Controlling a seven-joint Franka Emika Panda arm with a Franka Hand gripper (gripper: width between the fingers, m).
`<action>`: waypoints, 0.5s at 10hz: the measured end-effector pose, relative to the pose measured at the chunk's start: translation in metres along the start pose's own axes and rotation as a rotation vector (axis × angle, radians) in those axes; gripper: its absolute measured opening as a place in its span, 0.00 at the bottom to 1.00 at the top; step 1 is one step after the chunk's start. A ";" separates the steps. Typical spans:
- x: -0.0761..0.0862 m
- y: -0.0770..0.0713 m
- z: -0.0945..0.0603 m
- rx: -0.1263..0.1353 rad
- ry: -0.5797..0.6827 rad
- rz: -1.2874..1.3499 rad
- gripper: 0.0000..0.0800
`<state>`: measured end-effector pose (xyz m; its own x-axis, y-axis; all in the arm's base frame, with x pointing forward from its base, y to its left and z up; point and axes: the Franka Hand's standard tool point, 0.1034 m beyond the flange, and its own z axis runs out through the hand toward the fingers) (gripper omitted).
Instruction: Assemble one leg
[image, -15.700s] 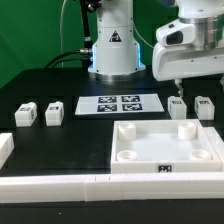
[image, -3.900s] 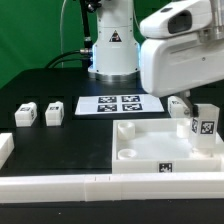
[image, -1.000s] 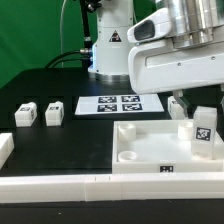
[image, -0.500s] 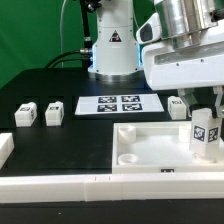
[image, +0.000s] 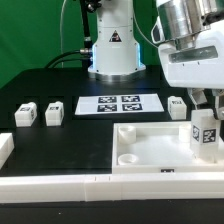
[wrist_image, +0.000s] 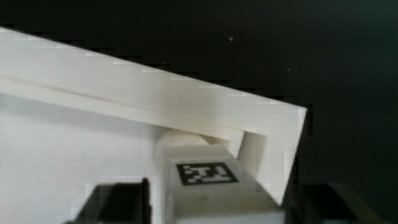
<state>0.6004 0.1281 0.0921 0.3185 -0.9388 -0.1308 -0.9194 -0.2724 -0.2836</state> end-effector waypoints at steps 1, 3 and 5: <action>0.000 0.000 0.000 0.000 0.000 -0.050 0.70; -0.010 0.000 0.002 -0.009 -0.002 -0.194 0.79; -0.013 -0.003 0.004 -0.028 0.009 -0.476 0.81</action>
Offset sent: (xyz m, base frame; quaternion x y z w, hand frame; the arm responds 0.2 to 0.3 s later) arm 0.0069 -0.0003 -0.0045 -0.0245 0.0435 -0.3695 0.9279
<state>0.5999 0.1415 0.0906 0.7038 -0.7102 0.0156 -0.6779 -0.6781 -0.2840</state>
